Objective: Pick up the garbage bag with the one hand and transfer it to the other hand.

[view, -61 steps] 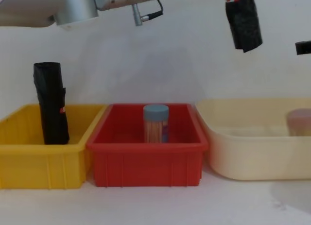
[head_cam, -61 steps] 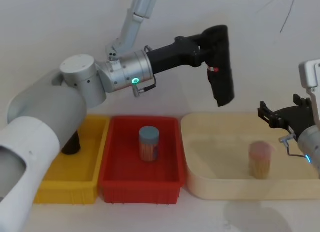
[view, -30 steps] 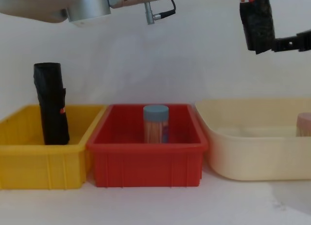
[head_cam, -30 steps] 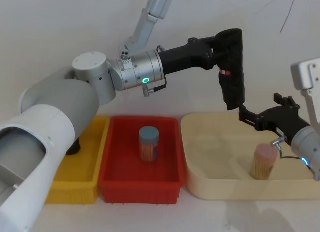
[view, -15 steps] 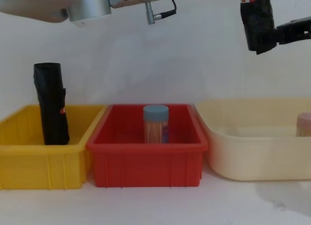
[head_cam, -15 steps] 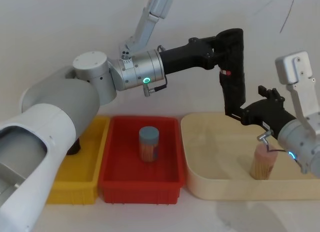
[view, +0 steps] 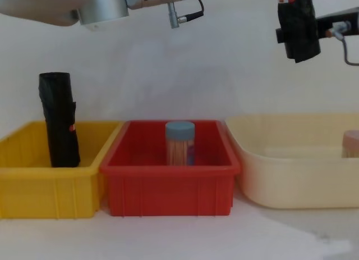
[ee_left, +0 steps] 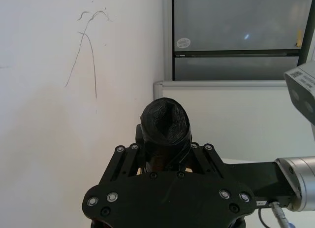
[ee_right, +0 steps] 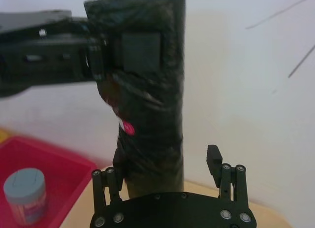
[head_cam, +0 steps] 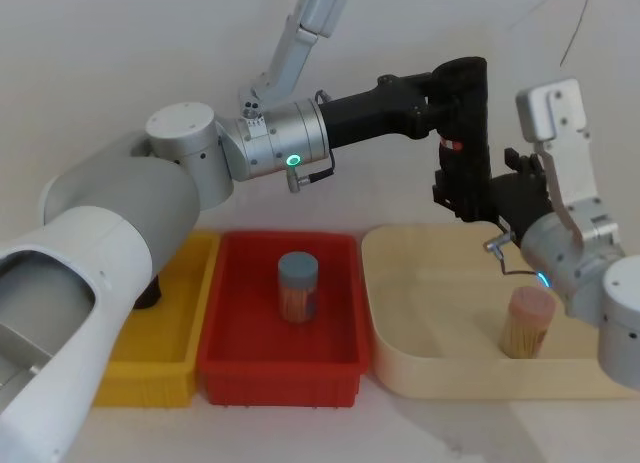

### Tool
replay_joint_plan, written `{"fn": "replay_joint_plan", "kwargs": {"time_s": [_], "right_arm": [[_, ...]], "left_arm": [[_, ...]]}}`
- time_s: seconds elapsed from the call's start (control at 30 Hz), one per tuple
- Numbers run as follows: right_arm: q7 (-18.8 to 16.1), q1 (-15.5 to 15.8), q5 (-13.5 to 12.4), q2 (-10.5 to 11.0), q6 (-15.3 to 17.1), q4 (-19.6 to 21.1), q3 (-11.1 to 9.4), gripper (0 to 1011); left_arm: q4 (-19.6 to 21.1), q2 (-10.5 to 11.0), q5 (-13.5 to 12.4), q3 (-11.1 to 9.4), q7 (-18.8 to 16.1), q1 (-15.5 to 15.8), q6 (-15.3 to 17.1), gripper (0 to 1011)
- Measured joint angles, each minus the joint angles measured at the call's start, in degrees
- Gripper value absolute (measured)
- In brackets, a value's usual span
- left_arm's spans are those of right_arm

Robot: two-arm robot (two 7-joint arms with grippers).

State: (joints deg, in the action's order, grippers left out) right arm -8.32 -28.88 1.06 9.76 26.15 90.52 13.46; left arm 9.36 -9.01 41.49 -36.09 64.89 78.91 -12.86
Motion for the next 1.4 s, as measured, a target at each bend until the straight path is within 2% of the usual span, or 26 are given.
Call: {"fn": "replay_joint_plan", "kwargs": {"time_s": [0.3, 0.4, 0.53, 0.57, 0.63, 0.67, 0.7, 0.9, 1.3, 1.4], "right_arm": [[0.68, -3.26, 0.92, -2.47, -0.43, -3.18, 1.10, 999], [0.85, -3.84, 1.09, -2.90, -0.54, -3.71, 1.27, 965], [1.02, -4.63, 1.34, -3.53, -0.64, -4.56, 1.52, 868], [1.04, -4.75, 1.37, -3.63, -0.66, -4.68, 1.55, 817], [1.12, -5.08, 1.47, -3.87, -0.73, -5.00, 1.65, 791], [1.15, -5.17, 1.50, -3.93, -0.74, -5.09, 1.68, 728], [1.18, -5.25, 1.53, -3.99, -0.75, -5.17, 1.69, 728], [1.34, -5.80, 1.68, -4.40, -0.81, -5.68, 1.86, 537], [1.41, -6.25, 1.79, -4.76, -0.85, -6.13, 1.98, 516], [1.42, -6.31, 1.80, -4.82, -0.89, -6.18, 2.03, 516]], "left_arm": [[-0.06, -0.02, 0.00, 0.00, 0.00, 0.03, -0.01, 377], [-0.07, -0.02, 0.00, 0.01, 0.00, 0.04, -0.01, 377], [-0.07, -0.02, 0.00, 0.01, -0.01, 0.04, -0.01, 377], [-0.07, -0.02, 0.00, 0.01, -0.02, 0.04, -0.01, 377], [-0.07, -0.02, 0.00, 0.01, -0.03, 0.04, -0.01, 377], [-0.07, -0.02, 0.00, 0.01, -0.03, 0.04, -0.01, 377], [-0.07, -0.02, 0.00, 0.01, -0.03, 0.04, -0.01, 377], [-0.07, -0.02, 0.00, 0.01, -0.04, 0.04, -0.02, 377], [-0.06, -0.02, 0.01, 0.03, -0.04, 0.04, -0.02, 377], [-0.06, -0.03, 0.01, 0.00, -0.01, 0.04, -0.01, 418]]}}
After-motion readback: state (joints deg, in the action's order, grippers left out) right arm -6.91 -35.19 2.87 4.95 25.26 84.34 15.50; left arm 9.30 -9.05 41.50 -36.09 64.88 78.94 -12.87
